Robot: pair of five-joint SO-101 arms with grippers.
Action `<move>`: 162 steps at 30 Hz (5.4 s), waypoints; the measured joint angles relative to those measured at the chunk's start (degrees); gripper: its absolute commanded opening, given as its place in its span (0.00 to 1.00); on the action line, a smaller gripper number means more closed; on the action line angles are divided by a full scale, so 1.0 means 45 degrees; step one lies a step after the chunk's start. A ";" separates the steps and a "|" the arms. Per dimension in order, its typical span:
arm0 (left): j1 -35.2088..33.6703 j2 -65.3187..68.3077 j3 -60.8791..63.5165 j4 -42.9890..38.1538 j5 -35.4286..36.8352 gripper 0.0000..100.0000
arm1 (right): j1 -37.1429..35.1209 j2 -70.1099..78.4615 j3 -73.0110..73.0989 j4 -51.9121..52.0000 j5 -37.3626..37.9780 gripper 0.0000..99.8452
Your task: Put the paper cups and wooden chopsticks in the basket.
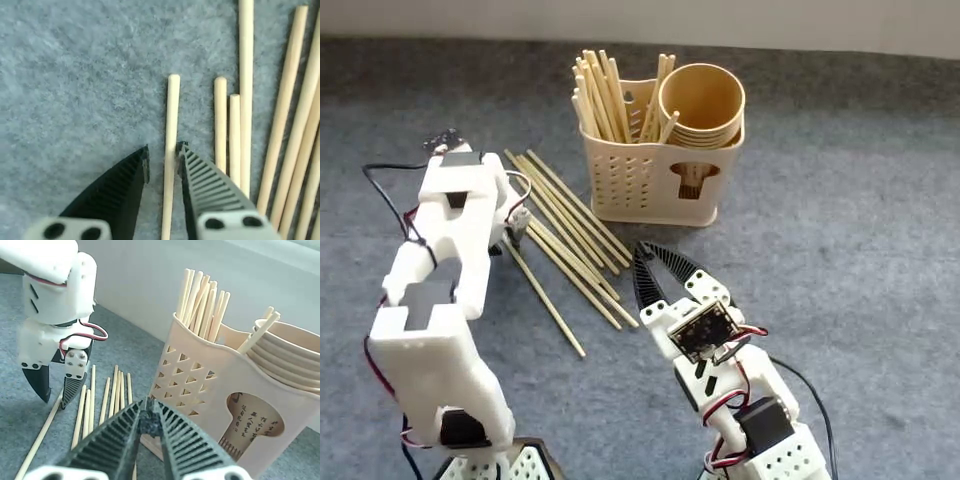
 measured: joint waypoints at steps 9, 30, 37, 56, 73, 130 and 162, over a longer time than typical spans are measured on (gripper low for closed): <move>0.0020 0.1114 -0.1016 0.0039 0.0000 0.10 | 0.0000 0.0000 0.0000 0.0000 0.0000 0.01; 0.0234 0.1211 -0.1133 0.0137 0.0703 0.01 | 0.0000 0.0000 0.0000 0.0000 0.0000 0.01; 0.0547 0.0313 -0.1153 0.1504 0.0703 0.01 | 0.0000 0.0000 0.0000 0.0000 0.0000 0.01; 0.0508 -0.5568 0.3770 -0.0352 0.0703 0.01 | 0.0000 0.0000 0.0000 0.0000 0.0762 0.01; 0.0508 -1.2933 0.5822 -0.2755 0.0703 0.01 | 0.0000 0.0000 0.0000 0.0000 0.0801 0.01; 0.4513 -1.2405 0.4200 -1.2952 -0.5900 0.09 | 0.0000 0.0000 0.0000 0.0000 0.0801 0.01; 0.3595 -1.1995 0.1231 -0.0137 -0.4435 0.01 | 0.0000 0.0000 0.0000 0.0000 0.0801 0.01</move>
